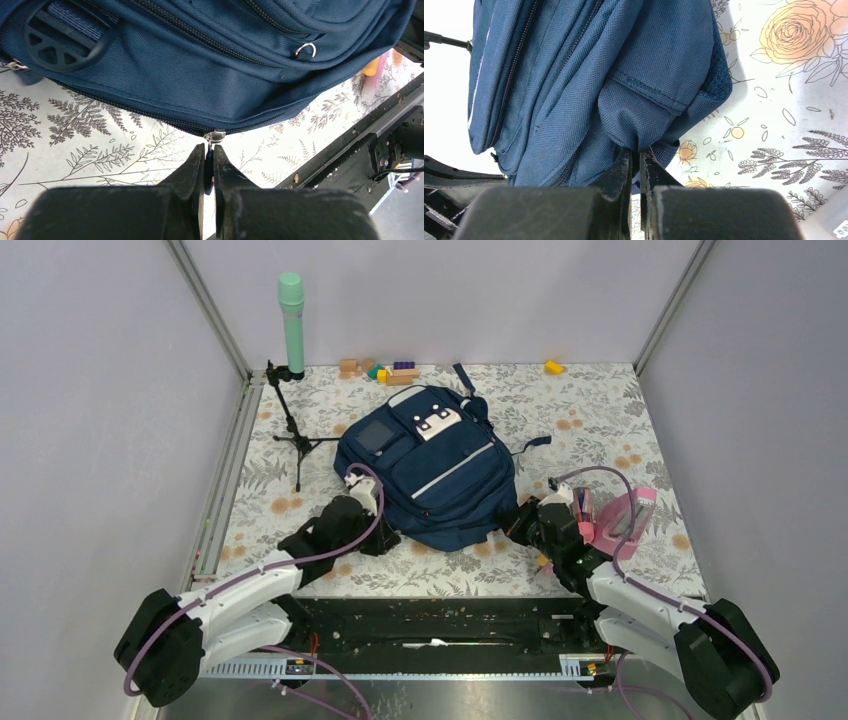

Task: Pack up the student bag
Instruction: Zip the student bag at the center of the board.

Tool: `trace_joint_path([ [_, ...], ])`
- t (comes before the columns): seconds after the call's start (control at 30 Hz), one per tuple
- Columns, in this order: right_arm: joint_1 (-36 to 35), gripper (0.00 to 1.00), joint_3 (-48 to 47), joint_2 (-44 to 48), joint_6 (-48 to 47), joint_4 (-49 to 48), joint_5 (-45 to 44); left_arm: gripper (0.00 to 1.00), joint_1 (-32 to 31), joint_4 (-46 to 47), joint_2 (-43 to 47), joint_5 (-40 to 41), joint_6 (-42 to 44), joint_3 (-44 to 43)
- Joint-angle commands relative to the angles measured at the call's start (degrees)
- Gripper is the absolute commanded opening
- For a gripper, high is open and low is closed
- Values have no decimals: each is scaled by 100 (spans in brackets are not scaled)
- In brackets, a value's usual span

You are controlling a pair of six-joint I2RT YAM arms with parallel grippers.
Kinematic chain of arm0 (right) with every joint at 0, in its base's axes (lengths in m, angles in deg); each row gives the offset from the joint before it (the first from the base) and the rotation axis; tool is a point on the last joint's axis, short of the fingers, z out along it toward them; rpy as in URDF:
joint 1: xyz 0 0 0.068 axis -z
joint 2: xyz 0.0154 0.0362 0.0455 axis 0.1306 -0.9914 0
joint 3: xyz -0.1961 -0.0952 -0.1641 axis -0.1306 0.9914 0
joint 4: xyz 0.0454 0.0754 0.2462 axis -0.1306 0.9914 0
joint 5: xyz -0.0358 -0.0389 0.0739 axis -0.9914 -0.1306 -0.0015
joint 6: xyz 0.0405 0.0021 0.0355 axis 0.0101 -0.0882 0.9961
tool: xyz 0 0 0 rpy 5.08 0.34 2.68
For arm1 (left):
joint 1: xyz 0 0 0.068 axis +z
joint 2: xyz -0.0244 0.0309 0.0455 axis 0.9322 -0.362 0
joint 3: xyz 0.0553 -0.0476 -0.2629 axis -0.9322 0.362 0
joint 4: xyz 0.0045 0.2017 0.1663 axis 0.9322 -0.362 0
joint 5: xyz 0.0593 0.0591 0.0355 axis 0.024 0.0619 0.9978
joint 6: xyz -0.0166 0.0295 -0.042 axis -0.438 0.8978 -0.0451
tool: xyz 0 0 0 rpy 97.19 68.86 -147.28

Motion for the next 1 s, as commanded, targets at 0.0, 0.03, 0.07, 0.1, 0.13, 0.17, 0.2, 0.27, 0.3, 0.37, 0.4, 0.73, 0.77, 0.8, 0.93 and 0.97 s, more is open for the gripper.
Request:
trace_joint_path([
  [0.0,230,0,-198,233,-420,52,-991,0,158,-159,-97,414,185,-219],
  [0.03,233,0,-193,276,-437,64,-1008,0,184,-159,-136,453,184,-228],
  [0.07,233,0,-199,331,-471,106,-1037,0,264,-190,-183,530,171,-244],
  [0.1,231,0,-208,395,-518,173,-1067,0,365,-216,-223,556,150,-262],
  [0.13,228,0,-217,455,-567,248,-1106,0,477,-230,-264,553,132,-275],
  [0.17,228,0,-244,546,-625,332,-1162,0,599,-234,-288,529,107,-284],
  [0.2,228,0,-259,623,-676,414,-1192,0,709,-225,-299,518,95,-290],
  [0.27,228,0,-277,765,-781,572,-1233,0,923,-205,-312,512,97,-317],
  [0.3,228,0,-287,841,-818,626,-1239,0,1020,-216,-326,515,102,-339],
  [0.37,232,0,-291,945,-894,718,-1234,0,1226,-204,-367,501,90,-379],
  [0.4,233,0,-289,997,-936,744,-1210,0,1321,-188,-415,476,87,-396],
  [0.73,235,0,-285,1411,-1524,1046,-876,0,2199,-9,-1093,513,-117,-648],
  [0.77,229,0,-305,1433,-1585,1124,-817,0,2244,20,-1156,587,-143,-668],
  [0.8,229,0,-318,1455,-1650,1202,-763,0,2274,56,-1212,601,-152,-683],
  [0.93,213,0,-292,1597,-1809,1456,-448,0,2371,177,-1472,882,-125,-800],
  [0.97,188,0,-263,1646,-1812,1492,-382,0,2385,206,-1553,883,-105,-861],
])
